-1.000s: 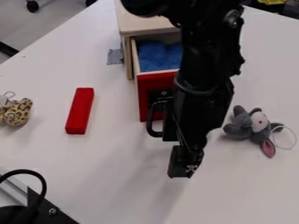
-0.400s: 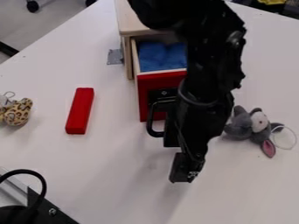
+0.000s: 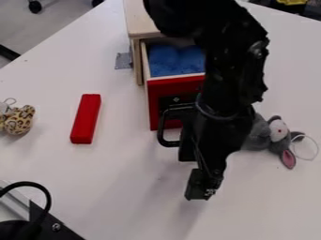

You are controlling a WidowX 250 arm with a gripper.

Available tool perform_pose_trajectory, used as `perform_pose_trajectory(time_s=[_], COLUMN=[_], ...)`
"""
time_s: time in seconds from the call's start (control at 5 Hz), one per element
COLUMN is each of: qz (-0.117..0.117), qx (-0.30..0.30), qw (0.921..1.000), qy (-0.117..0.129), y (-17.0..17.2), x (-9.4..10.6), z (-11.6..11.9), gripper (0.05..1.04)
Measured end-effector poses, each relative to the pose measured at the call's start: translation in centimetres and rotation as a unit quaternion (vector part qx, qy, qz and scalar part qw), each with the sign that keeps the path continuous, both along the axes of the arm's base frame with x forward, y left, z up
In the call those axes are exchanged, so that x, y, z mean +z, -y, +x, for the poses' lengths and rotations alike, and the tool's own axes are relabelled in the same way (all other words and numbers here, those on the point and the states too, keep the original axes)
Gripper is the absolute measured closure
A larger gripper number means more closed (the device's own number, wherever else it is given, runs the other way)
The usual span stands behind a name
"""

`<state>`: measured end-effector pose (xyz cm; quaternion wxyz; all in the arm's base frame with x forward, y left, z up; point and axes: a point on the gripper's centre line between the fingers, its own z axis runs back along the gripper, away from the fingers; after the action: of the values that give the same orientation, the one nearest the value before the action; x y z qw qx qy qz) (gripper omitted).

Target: Close the drawer

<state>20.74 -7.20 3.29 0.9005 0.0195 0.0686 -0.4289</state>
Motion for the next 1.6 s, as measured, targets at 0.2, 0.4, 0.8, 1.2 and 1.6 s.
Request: perform_pose_trajectory(time_s=[0.2,0.4,0.8,1.2,1.6], qz=[0.004,0.002,0.007,0.022,0.029], qx=[0.017,0.032,0.059,0.064,0.077], qw=[0.9998,0.9995,0.9981,0.9974,0.9963], qy=[-0.002,0.002,0.014,0.025,0.026], y=[-0.6,-0.7,-2.3,-4.0,-5.8], x=[-0.6,-0.4,-0.4,-0.7,-0.9], z=[1.4,2.7,5.2,6.9,7.9], gripper=[0.085,0.085,0.086,0.085,0.086])
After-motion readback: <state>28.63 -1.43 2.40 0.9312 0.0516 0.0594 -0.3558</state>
